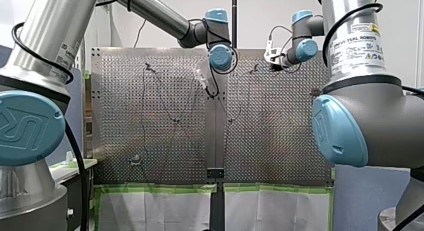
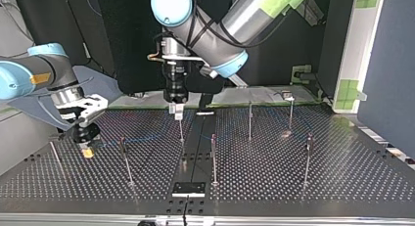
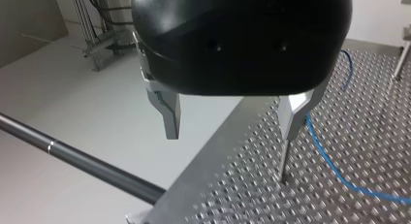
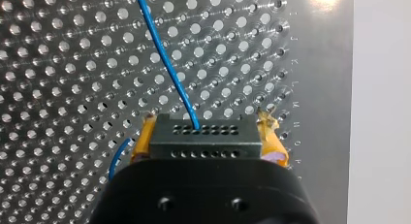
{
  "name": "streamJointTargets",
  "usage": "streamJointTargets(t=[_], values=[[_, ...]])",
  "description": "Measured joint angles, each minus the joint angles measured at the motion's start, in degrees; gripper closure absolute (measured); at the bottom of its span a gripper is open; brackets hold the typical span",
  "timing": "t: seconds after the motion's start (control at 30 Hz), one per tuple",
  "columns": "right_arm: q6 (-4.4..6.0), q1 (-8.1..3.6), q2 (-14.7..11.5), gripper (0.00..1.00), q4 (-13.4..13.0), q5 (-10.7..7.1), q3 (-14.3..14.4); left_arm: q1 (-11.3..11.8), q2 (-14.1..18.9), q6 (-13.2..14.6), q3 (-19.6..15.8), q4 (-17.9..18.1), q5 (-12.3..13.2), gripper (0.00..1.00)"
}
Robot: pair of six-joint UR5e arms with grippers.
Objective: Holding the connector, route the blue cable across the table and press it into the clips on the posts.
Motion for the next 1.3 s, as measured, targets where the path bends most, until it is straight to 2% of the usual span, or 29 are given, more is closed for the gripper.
streamJointTargets(t=[0.4, 1.3], values=[[-0.02, -0.07, -0.02, 1.0, 0.02, 0.07, 0.01, 0.0, -0.02, 1.4, -6.11, 6.14, -0.61, 0.0], [-0.01, -0.1, -0.01, 1.0, 0.45, 0.07, 0.02, 0.0, 0.01, 1.47, -21.17, 21.18, -0.52, 0.0]])
